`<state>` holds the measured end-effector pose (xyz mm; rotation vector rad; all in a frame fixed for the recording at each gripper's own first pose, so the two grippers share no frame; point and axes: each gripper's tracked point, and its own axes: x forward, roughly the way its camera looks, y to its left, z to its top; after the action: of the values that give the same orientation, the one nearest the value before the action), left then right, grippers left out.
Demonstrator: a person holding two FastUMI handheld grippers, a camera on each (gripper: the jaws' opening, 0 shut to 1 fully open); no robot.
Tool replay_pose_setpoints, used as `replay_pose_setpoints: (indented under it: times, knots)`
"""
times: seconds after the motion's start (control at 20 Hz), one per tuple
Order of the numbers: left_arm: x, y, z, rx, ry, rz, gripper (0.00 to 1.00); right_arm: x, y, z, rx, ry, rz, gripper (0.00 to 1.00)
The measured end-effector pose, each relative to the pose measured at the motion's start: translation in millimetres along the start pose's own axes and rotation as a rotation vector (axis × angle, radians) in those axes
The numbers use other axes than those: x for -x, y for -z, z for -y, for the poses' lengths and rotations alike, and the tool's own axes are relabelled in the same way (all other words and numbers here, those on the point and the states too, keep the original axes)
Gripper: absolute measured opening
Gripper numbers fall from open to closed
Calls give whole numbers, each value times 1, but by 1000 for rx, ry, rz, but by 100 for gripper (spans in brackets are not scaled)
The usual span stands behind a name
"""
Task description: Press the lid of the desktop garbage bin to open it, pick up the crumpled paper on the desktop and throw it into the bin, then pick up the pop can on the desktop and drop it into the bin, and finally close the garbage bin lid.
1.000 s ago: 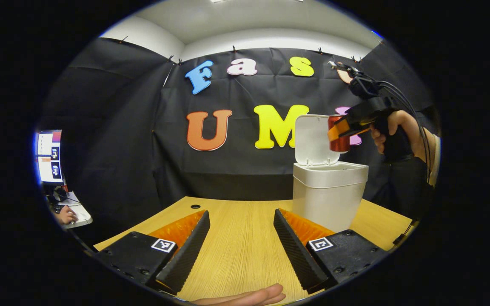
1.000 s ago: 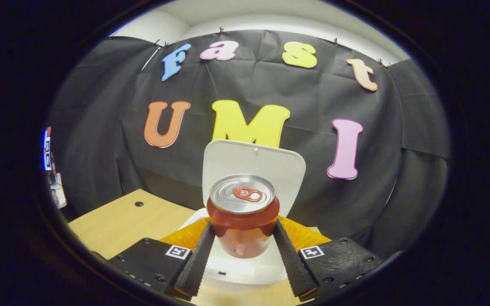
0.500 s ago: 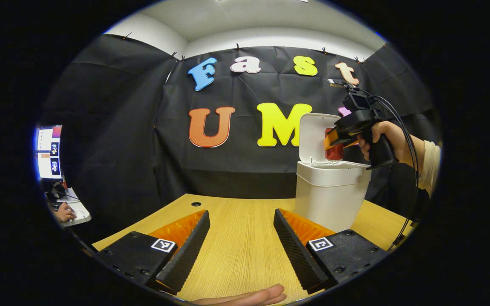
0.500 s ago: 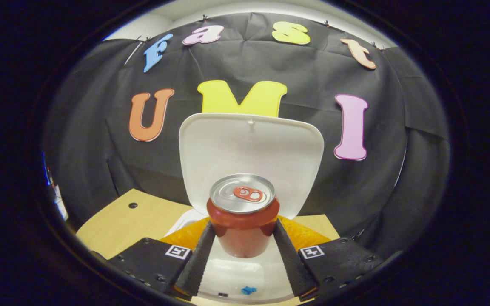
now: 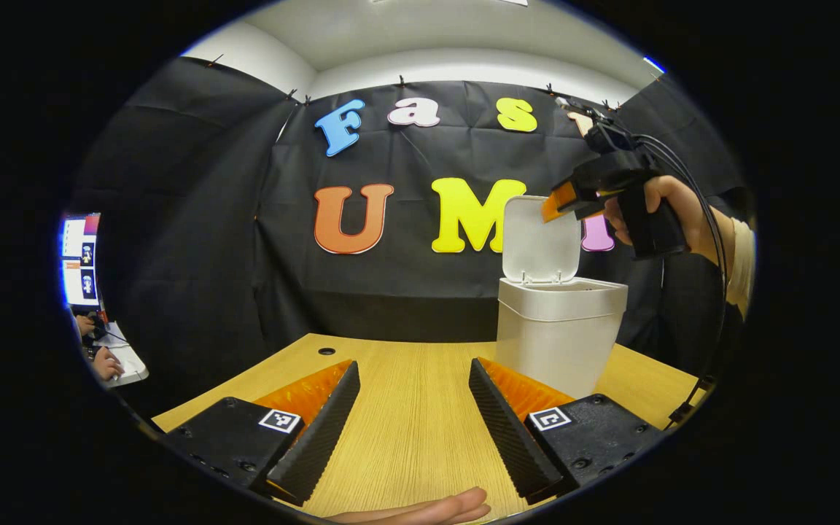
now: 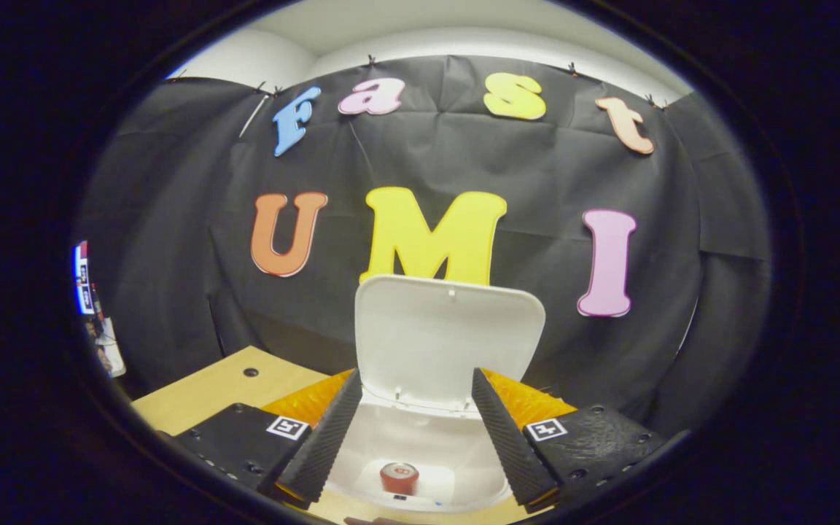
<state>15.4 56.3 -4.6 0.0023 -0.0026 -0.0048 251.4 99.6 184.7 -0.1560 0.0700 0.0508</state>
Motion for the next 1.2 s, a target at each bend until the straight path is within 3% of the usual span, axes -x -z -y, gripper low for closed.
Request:
replay_pose_setpoints:
  times: [0.3, 0.55, 0.7, 0.9, 1.05, 1.2]
  knots:
    - [1, 1, -1, -4, -2, -10, 98, 6, -55, 2, 19, 11, 106, 97]
    - [2, -1, 0, -5, 10, -1, 98, -21, -100, 22, -42, 64, 212, 92]
    - [4, -2, -7, -12, 0, 1, 98, -51, -115, 37, -79, 111, 242, 96]
    - [4, -4, -13, 12, 4, 13, 98, -95, -103, 51, -120, 164, 182, 96]
    - [1, 1, -27, 26, -20, -1, 98, -116, -84, 58, -66, 209, 110, 94]
    - [-5, 7, -43, 53, -56, -18, 98, -117, -67, 55, -24, 199, 48, 95]
